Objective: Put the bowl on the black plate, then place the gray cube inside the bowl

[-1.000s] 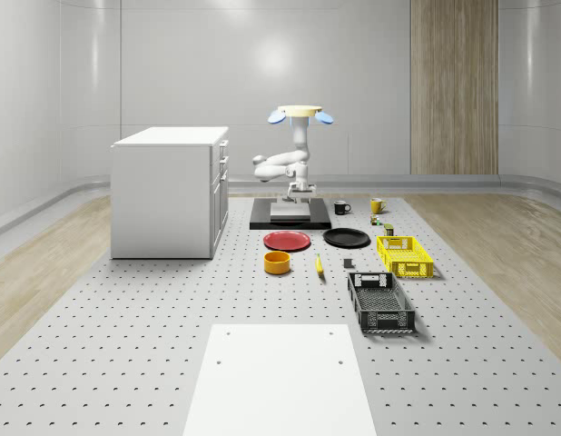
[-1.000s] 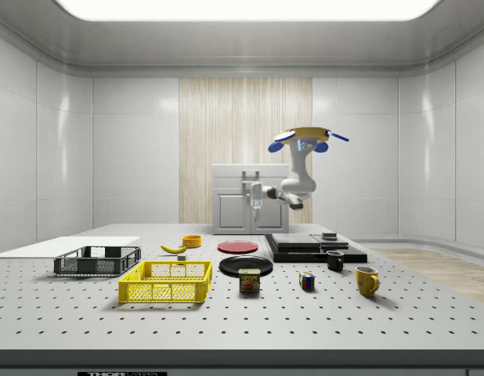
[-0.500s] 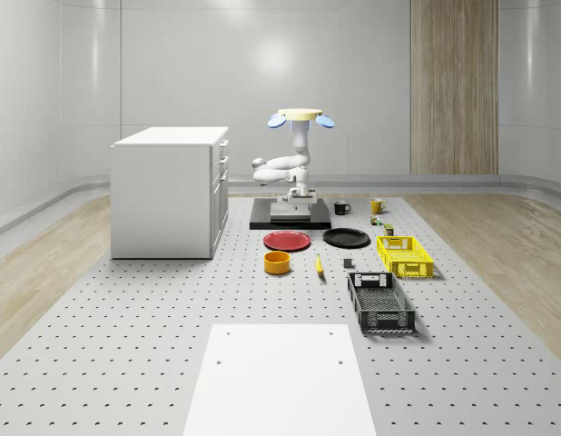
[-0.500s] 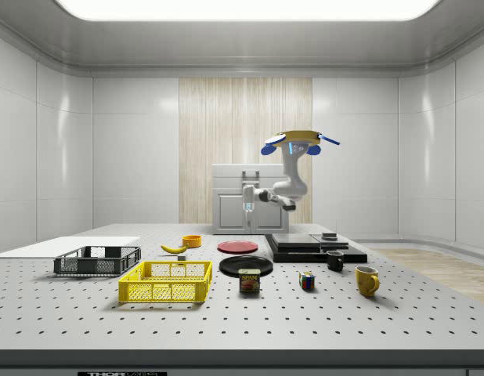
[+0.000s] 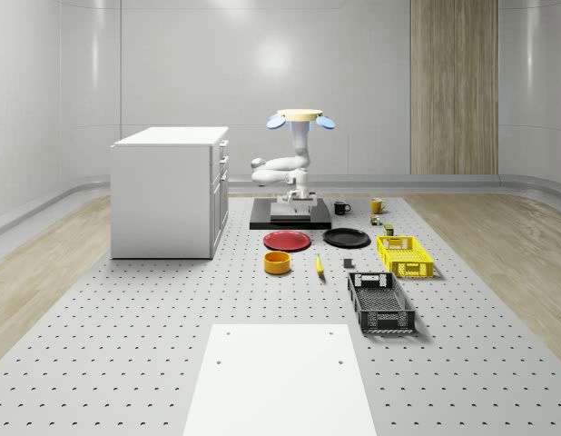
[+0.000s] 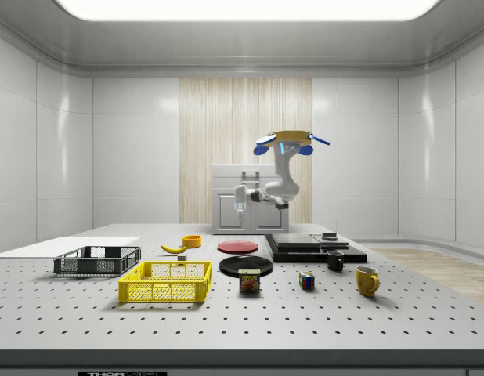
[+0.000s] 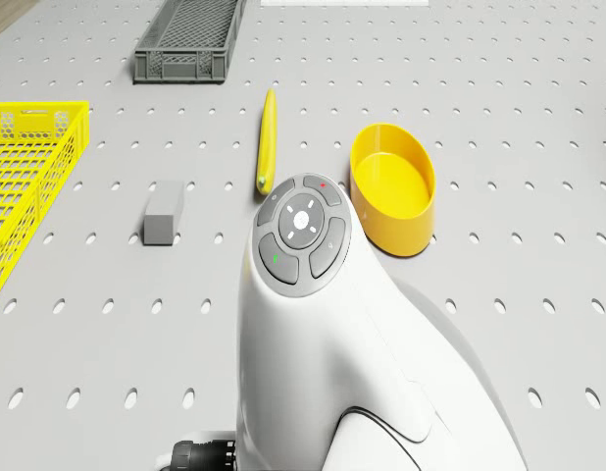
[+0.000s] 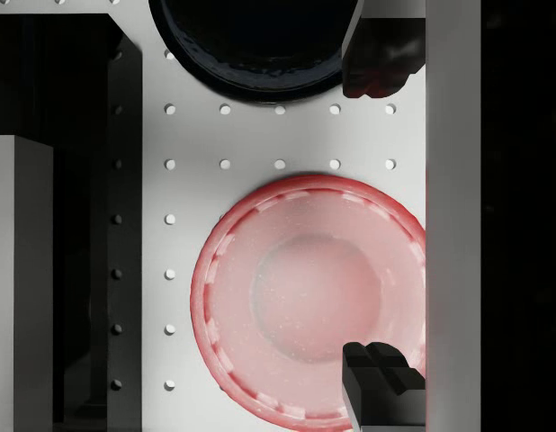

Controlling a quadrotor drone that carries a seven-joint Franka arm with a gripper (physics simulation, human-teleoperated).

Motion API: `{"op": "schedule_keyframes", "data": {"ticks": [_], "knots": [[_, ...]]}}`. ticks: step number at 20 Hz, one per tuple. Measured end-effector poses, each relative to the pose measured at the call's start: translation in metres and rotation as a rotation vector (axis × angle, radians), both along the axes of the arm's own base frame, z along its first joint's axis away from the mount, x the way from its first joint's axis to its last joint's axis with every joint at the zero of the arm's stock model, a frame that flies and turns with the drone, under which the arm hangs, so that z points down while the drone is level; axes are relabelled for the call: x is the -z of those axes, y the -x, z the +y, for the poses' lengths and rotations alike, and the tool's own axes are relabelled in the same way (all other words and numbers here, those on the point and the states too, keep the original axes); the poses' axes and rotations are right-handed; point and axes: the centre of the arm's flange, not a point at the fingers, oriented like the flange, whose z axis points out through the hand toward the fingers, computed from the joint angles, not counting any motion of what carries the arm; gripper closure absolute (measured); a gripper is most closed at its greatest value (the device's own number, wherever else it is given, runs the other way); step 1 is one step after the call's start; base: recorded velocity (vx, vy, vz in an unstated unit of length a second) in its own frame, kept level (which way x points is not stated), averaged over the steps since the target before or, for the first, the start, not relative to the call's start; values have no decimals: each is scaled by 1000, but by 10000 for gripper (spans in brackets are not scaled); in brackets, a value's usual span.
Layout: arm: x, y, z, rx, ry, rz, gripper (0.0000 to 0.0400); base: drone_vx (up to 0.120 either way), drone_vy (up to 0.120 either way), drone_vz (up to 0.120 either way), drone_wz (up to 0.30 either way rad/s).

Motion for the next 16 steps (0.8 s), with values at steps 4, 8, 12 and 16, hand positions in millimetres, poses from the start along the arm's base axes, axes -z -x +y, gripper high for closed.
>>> {"op": "schedule_keyframes", "data": {"ticks": [4, 8, 12, 16], "knots": [[0, 0, 0, 0, 0, 0, 0, 120, -120, 0, 0], [0, 0, 0, 0, 0, 0, 0, 120, -60, 0, 0], [0, 0, 0, 0, 0, 0, 0, 120, 0, -110, 0], [0, 0, 0, 0, 0, 0, 0, 120, 0, -50, 0]]}}
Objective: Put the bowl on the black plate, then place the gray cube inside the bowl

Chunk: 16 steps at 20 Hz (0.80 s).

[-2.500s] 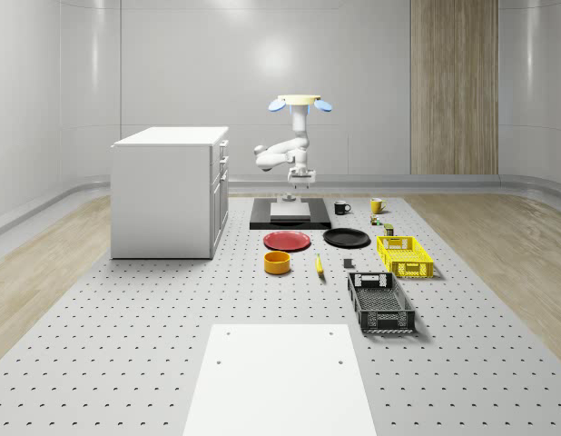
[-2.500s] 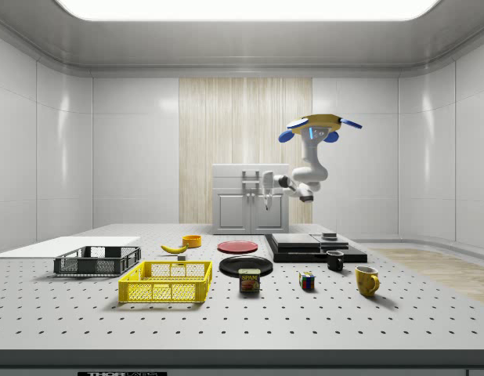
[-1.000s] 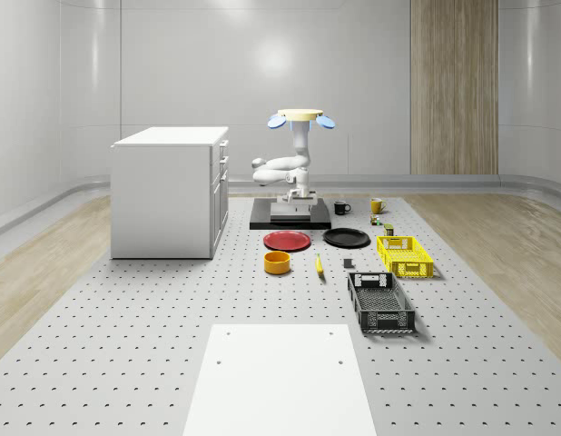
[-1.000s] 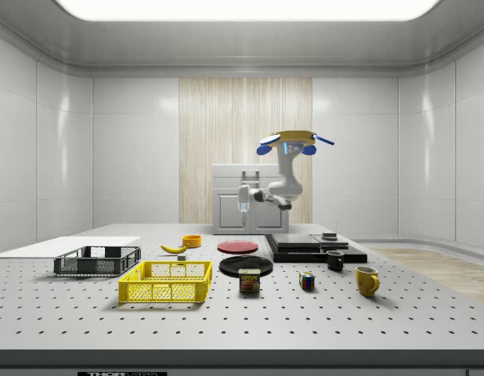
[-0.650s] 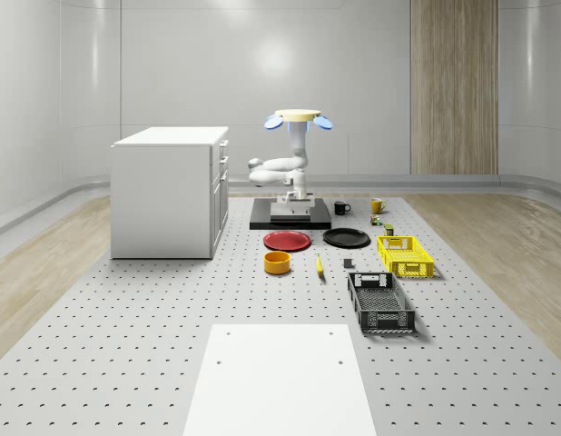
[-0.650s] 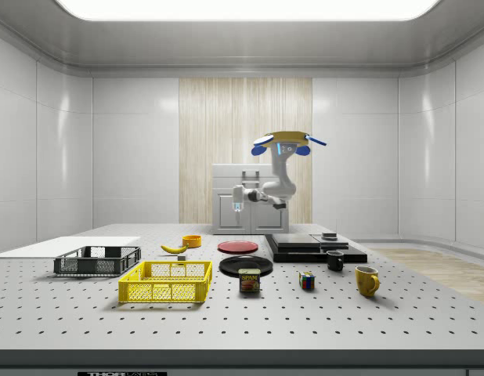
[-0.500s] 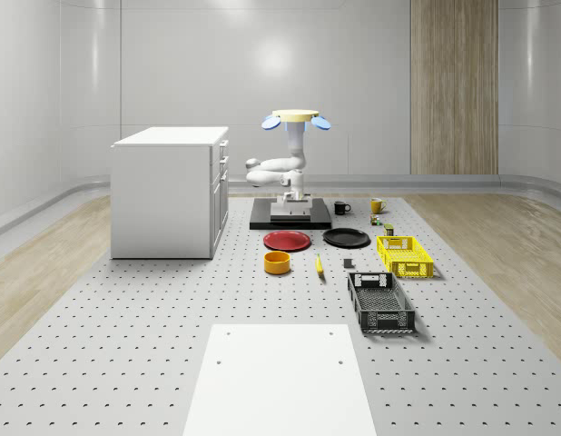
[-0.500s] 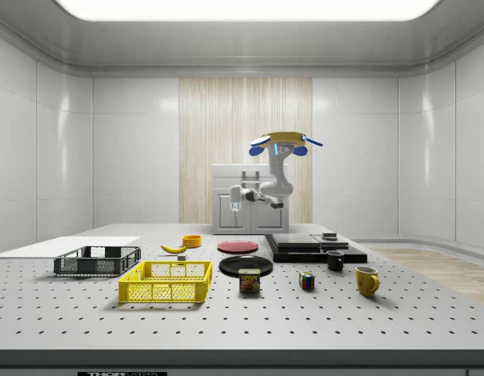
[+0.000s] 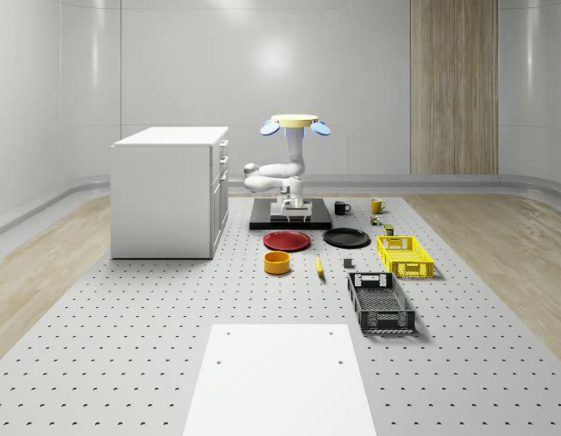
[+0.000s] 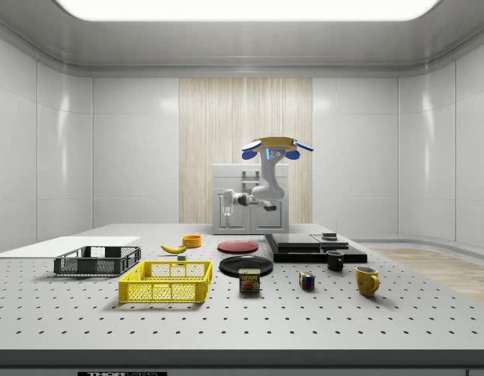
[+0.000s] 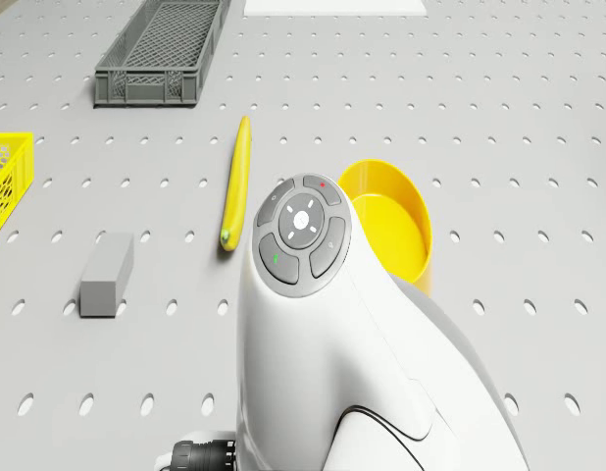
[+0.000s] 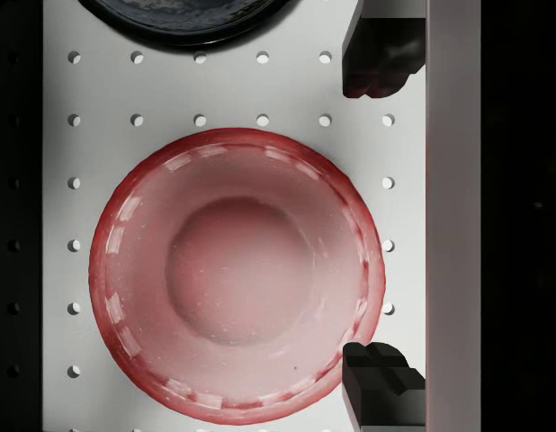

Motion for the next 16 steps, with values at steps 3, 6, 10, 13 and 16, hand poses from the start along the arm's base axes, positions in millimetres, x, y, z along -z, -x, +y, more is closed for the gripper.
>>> {"op": "schedule_keyframes", "data": {"ticks": [3, 6, 10, 13, 16], "knots": [[0, 0, 0, 0, 0, 0, 0, 120, 0, -107, 0], [0, 0, 0, 0, 0, 0, 0, 120, 0, 0, 0], [0, 0, 0, 0, 0, 0, 0, 120, -110, 0, 0], [0, 0, 0, 0, 0, 0, 0, 120, -13, 0, 0], [0, 0, 0, 0, 0, 0, 0, 120, 0, 0, 0]]}}
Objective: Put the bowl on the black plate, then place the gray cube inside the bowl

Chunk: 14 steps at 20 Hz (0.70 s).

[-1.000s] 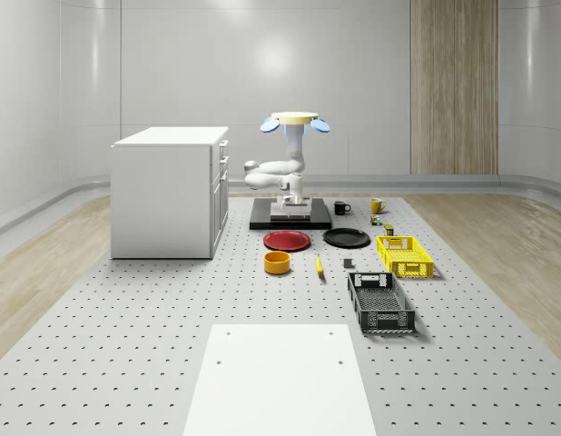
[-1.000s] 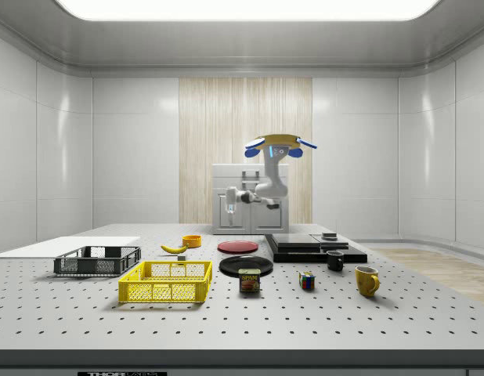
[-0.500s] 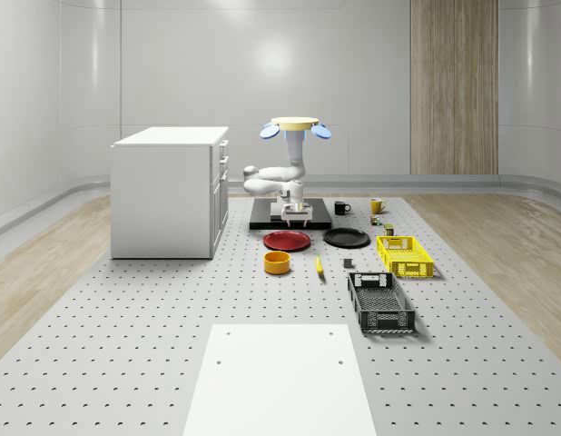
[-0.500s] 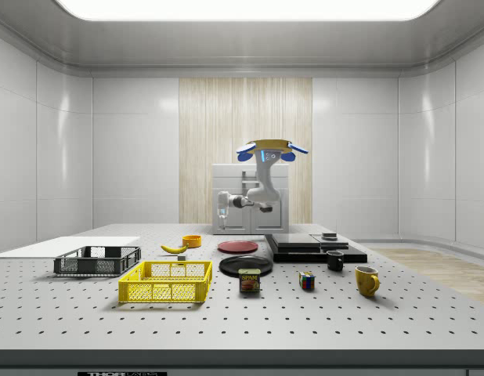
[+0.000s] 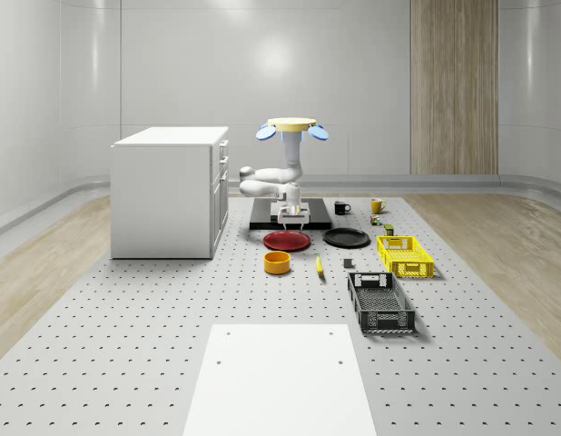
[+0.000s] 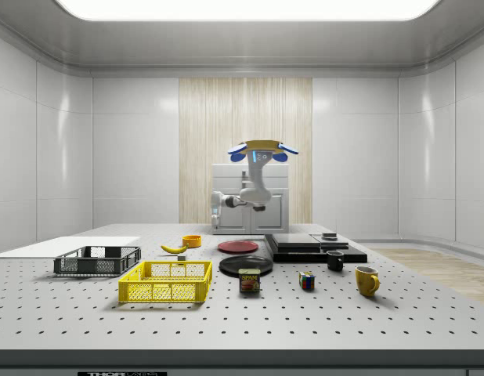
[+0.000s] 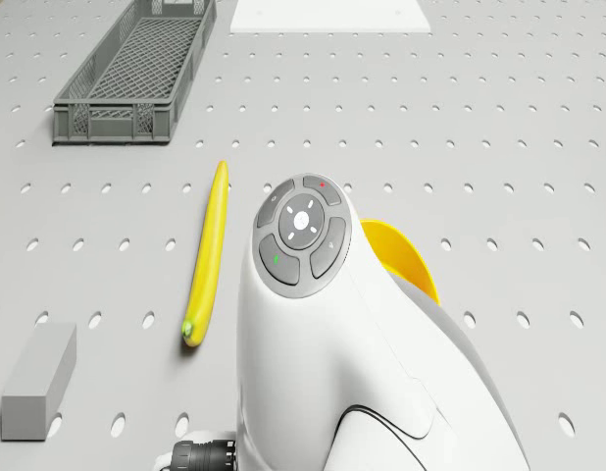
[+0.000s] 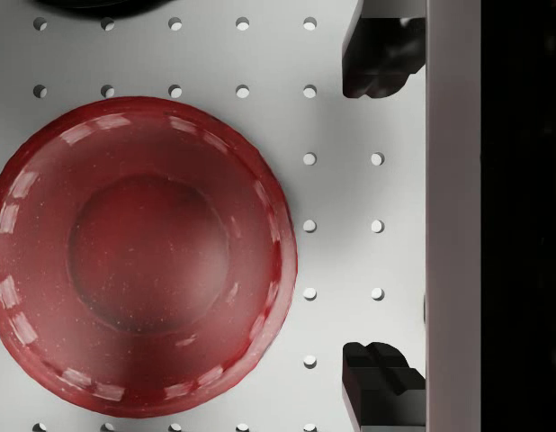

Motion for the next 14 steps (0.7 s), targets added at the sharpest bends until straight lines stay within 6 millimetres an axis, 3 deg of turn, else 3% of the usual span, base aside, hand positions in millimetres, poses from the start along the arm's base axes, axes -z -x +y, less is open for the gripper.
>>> {"op": "schedule_keyframes", "data": {"ticks": [5, 14], "knots": [[0, 0, 0, 0, 0, 0, 0, 120, -48, 0, 0], [0, 0, 0, 0, 0, 0, 0, 120, 0, 0, 0]]}}
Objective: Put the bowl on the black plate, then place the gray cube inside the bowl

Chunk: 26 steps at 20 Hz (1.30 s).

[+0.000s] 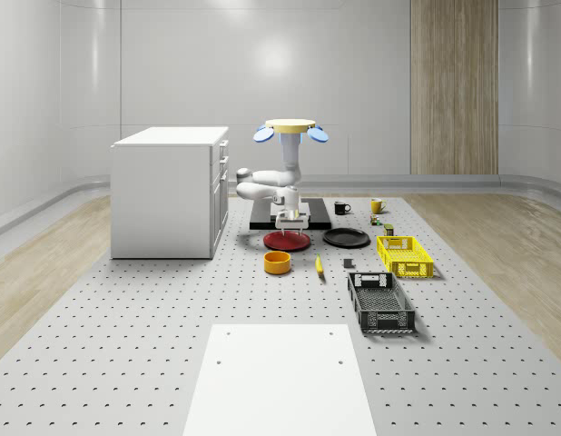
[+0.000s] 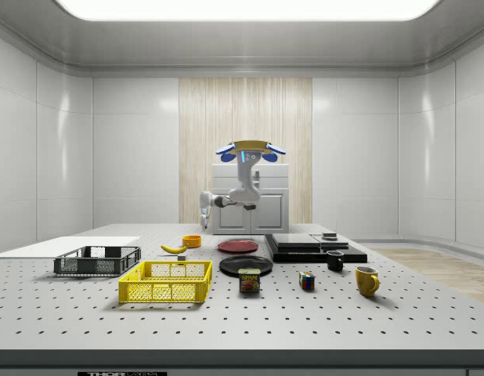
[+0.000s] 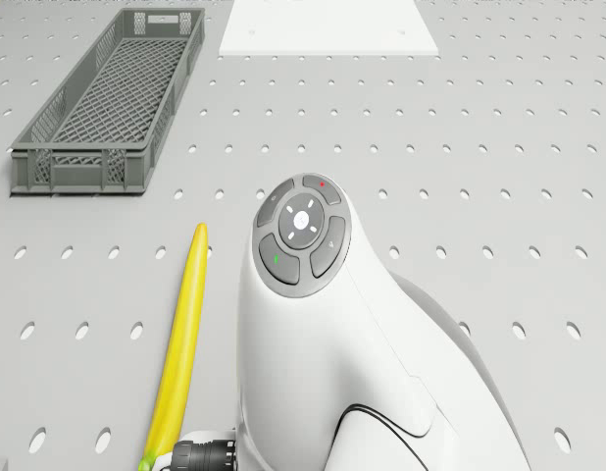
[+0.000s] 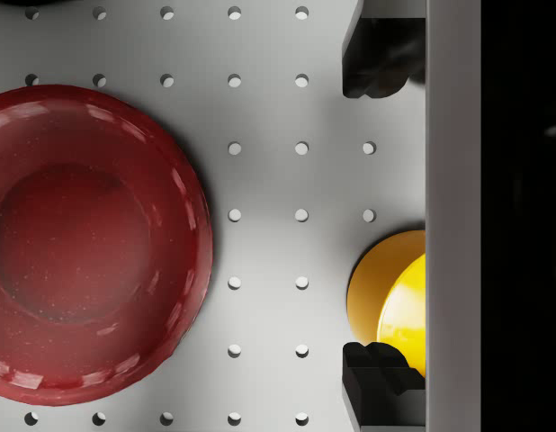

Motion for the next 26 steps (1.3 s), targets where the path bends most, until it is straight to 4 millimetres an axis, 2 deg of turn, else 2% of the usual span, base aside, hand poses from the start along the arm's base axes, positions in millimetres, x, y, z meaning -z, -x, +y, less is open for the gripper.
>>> {"op": "schedule_keyframes", "data": {"ticks": [10, 16, 19, 26], "knots": [[0, 0, 0, 0, 0, 0, 0, 120, 0, 0, 0], [0, 0, 0, 0, 0, 0, 0, 120, 0, -107, 0], [-2, 0, 0, 0, 0, 0, 0, 13, 0, 0, 0], [-22, 0, 4, 0, 0, 0, 0, 0, 0, 0, 0]]}}
